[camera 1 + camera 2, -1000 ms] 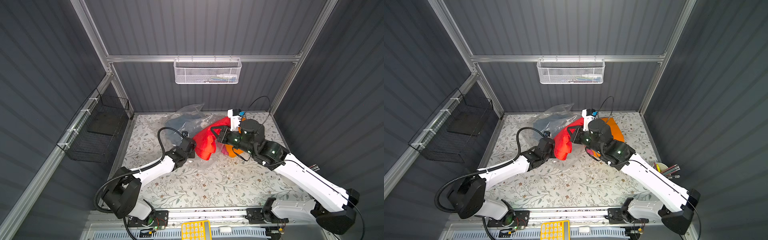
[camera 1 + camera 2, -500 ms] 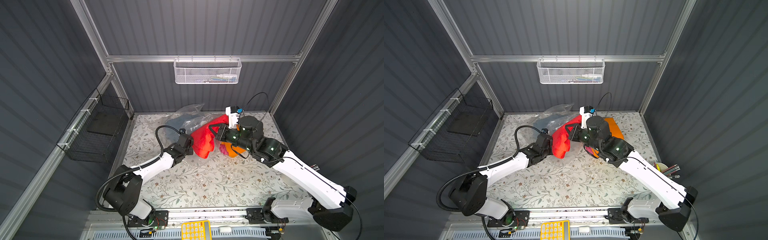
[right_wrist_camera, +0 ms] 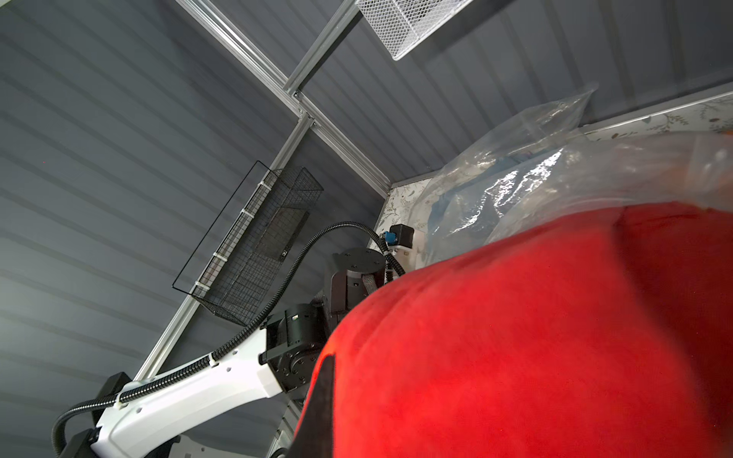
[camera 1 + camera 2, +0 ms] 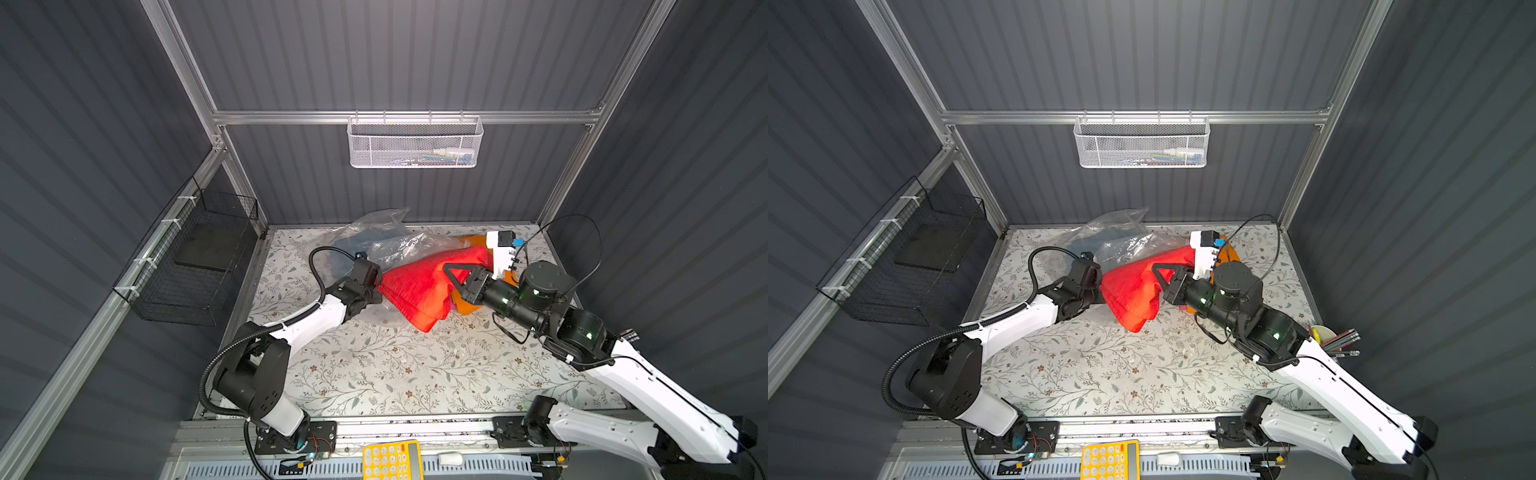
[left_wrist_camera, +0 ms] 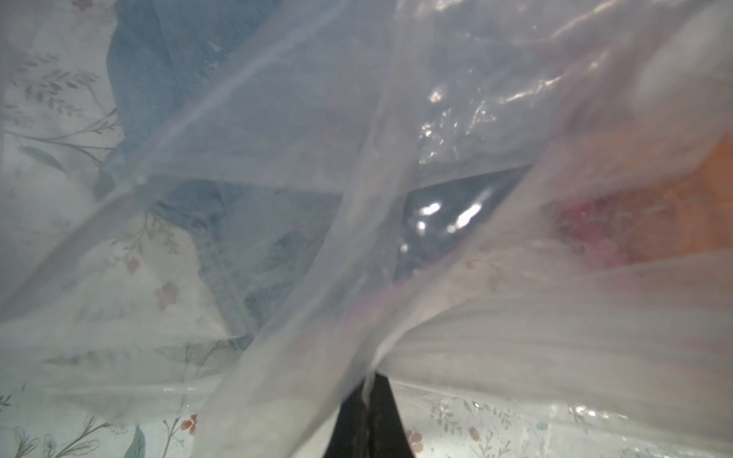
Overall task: Take the trousers out of the vacuum bag
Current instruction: Take out the trousers from the vacuum bag.
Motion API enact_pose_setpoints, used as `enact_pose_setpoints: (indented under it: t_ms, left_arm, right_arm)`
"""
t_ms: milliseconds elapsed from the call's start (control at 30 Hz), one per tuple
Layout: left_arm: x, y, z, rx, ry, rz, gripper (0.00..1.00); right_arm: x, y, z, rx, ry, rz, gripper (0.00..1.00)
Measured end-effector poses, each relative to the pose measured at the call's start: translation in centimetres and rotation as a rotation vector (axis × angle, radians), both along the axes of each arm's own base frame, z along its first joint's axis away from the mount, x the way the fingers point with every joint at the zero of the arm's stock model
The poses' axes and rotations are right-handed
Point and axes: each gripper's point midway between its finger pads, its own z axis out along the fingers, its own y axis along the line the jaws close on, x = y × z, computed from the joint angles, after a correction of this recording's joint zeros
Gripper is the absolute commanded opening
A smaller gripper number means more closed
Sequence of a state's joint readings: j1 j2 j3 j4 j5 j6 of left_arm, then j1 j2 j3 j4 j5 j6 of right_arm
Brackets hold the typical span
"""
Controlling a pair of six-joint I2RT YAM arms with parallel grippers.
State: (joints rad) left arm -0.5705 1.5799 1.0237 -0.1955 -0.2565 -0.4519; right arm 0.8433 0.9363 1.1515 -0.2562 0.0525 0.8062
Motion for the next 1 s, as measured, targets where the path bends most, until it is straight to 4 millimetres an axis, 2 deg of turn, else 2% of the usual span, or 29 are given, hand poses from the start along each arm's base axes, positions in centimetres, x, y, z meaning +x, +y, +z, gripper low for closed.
enact_pose_setpoints:
  t_ms: [133, 367, 600, 800, 1000]
  left_arm:
    - [0.3, -0.1, -0.5, 0.012, 0.014, -0.001, 0.0]
    - [0.4, -0.1, -1.3, 0.03, 0.031, -0.006, 0.0]
    - [0.7, -0.3, -1.5, 0.033, 0.035, -0.007, 0.0]
    - [0.7, -0.2, -1.5, 0.024, 0.039, -0.009, 0.0]
    - [0.8, -0.2, -1.5, 0.018, 0.042, -0.009, 0.0]
  right_arm:
    - [0.1, 0.0, -0.8, -0.001, 0.012, -0.004, 0.0]
    - [0.3, 0.1, 0.0, 0.006, -0.007, -0.009, 0.0]
    - [1.2, 0.8, 3.2, 0.032, -0.065, -0.019, 0.0]
    - [2.5, 3.2, 6.0, 0.088, -0.102, 0.015, 0.0]
    - [3.8, 5.3, 7.1, 0.097, -0.111, 0.039, 0.0]
